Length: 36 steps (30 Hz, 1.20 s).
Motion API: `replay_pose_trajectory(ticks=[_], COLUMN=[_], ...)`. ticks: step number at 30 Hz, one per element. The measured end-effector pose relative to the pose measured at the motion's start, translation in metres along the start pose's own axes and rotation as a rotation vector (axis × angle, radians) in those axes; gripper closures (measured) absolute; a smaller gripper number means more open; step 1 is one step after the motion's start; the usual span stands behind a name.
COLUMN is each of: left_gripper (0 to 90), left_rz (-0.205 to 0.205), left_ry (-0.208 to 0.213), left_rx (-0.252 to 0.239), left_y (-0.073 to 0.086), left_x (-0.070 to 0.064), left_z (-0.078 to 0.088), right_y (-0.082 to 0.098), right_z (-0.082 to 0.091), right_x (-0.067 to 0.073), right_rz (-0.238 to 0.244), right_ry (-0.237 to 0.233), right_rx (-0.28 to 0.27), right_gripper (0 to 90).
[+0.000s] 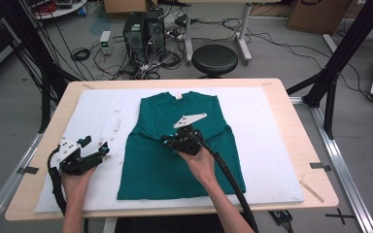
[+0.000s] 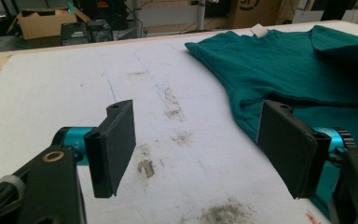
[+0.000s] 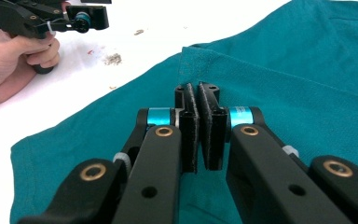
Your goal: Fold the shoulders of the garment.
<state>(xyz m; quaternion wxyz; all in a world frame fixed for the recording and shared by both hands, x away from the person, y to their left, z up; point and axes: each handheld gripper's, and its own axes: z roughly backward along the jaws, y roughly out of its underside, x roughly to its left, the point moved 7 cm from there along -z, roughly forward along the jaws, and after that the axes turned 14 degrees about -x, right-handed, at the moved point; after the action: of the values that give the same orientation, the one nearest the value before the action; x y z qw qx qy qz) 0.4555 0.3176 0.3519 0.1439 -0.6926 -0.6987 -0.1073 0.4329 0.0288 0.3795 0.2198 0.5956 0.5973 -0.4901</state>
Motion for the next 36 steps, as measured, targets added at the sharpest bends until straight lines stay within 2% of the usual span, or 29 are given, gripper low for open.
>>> replay_pose_trajectory(ticks=[2,4,7,9,11,16,17,19,21,28,36], left_gripper=[28.1,28.1,28.1,28.1,28.1,28.1,28.1,28.1,28.1,27.2,23.2], left_rz=[-0.001,0.001,0.001,-0.001,0.0,-0.002,-0.003,-0.002,-0.003,-0.001,0.014], left_ry=[0.001,0.001,0.0,0.002,0.001,0.002,0.002,0.003,0.004,0.01,0.006], left_rx=[0.0,-0.001,0.0,0.001,0.0,0.001,0.0,0.0,-0.001,-0.014,-0.023], left_y=[0.0,0.0,0.0,0.0,0.0,0.0,0.0,0.0,0.0,-0.001,-0.001], left_x=[0.0,0.0,0.0,0.0,0.0,0.0,0.0,0.0,0.0,-0.001,0.001], left_z=[0.0,0.0,0.0,0.0,0.0,0.0,0.0,0.0,0.0,0.001,0.002], right_y=[0.0,-0.002,-0.004,-0.004,-0.003,-0.001,0.0,0.0,0.001,0.008,0.017], right_z=[0.0,0.0,0.005,0.007,0.009,0.013,0.014,0.019,0.026,0.057,0.092], right_x=[0.001,0.001,-0.005,-0.009,-0.012,-0.014,-0.016,-0.019,-0.022,-0.045,-0.065], right_rz=[-0.009,-0.013,-0.007,-0.014,-0.013,-0.005,-0.001,0.005,0.021,-0.016,-0.009], right_ry=[-0.02,-0.032,0.006,0.023,0.043,0.069,0.088,0.096,0.115,0.2,0.265], right_rx=[-0.003,-0.023,-0.02,-0.012,-0.016,-0.009,-0.001,-0.001,-0.011,-0.035,-0.065], right_gripper=[82.5,63.9,45.7,41.6,33.7,27.0,23.5,22.8,22.0,20.4,20.6])
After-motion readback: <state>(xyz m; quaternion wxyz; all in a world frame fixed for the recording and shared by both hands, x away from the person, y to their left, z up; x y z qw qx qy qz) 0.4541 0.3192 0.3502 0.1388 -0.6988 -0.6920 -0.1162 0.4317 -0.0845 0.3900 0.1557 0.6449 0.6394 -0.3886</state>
